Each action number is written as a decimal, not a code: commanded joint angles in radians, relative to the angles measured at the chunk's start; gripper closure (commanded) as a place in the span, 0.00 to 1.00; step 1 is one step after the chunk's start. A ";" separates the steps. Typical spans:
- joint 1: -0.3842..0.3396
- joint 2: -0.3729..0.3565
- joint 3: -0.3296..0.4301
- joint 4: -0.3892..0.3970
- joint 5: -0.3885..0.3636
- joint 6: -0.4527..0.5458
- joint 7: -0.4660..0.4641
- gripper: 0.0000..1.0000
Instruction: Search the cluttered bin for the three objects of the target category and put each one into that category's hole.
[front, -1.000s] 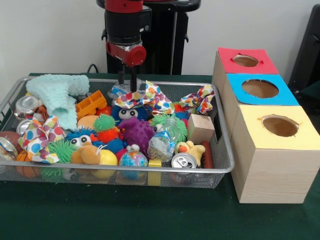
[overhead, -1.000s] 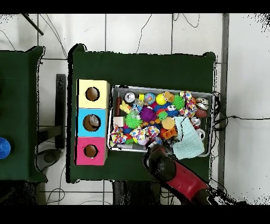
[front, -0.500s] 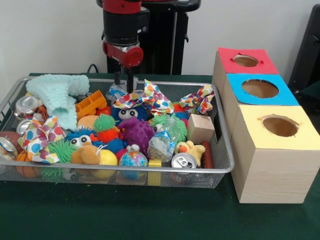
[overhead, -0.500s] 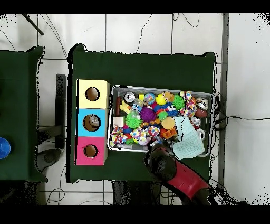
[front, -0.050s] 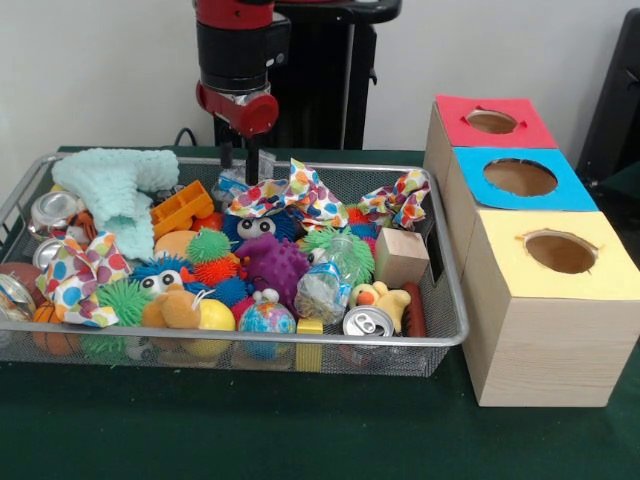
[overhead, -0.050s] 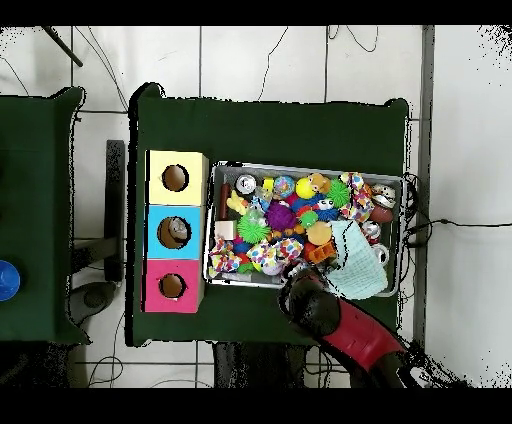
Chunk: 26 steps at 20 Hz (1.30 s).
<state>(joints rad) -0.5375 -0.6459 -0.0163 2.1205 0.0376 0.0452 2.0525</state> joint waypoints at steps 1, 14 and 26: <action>-0.021 0.051 0.037 -0.152 -0.058 0.114 -0.013 0.00; -0.093 0.090 0.121 -0.171 -0.157 0.091 -0.036 0.00; -0.302 0.064 0.393 0.003 -0.131 0.150 0.033 0.00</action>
<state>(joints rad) -0.7630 -0.5924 0.1557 2.0860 -0.0970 0.0806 2.0525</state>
